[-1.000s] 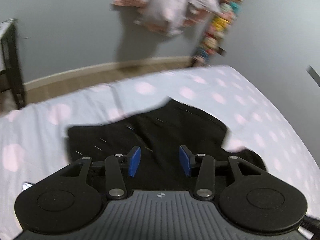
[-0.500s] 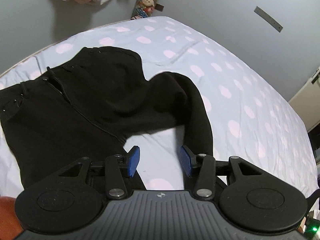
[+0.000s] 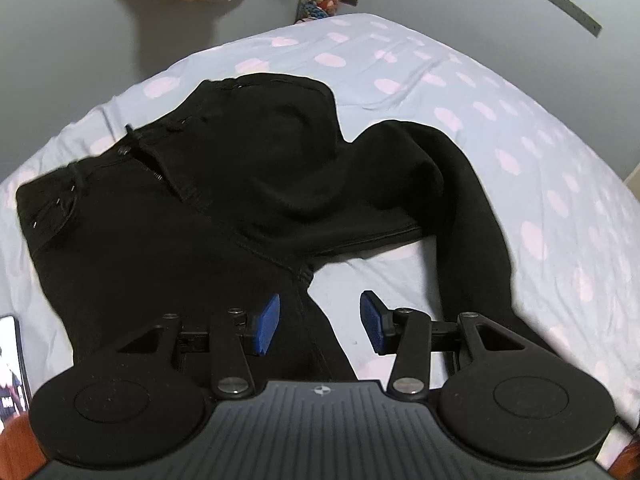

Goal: Fold clothes

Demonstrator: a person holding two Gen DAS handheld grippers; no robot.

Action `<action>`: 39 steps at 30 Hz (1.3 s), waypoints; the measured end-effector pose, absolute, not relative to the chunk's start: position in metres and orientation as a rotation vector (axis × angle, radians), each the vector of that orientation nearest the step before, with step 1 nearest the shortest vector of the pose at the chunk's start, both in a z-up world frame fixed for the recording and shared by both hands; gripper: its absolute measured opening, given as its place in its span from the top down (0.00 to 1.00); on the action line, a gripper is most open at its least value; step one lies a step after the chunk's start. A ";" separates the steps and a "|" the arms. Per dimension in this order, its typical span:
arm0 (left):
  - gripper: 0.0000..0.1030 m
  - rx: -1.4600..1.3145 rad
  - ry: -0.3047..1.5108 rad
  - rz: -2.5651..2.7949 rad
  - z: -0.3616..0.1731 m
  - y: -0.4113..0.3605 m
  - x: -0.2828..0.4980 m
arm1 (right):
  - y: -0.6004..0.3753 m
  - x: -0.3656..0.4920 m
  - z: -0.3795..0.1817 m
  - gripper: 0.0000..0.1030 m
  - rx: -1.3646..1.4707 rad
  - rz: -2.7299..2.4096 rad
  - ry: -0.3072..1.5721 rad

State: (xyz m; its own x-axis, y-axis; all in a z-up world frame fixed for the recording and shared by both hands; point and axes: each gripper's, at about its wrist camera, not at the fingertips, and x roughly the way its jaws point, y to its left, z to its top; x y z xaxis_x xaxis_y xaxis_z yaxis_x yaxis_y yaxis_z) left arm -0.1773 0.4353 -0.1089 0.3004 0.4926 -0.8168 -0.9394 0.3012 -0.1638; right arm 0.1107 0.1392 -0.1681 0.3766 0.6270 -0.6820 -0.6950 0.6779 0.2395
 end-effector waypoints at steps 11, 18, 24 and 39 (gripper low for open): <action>0.49 -0.484 0.879 0.898 -0.134 0.449 -0.130 | 0.184 0.255 -0.093 0.87 -0.229 0.628 0.643; 0.47 -0.436 0.901 0.874 -0.138 0.471 -0.129 | 0.232 0.343 -0.137 0.88 -0.351 0.380 0.667; 0.47 -0.433 0.903 0.950 -0.137 0.497 -0.142 | 0.235 0.373 -0.178 0.93 -0.362 0.292 0.741; 0.46 -0.497 0.803 0.939 -0.106 0.457 -0.146 | 0.073 0.326 -0.212 0.55 0.222 0.412 1.002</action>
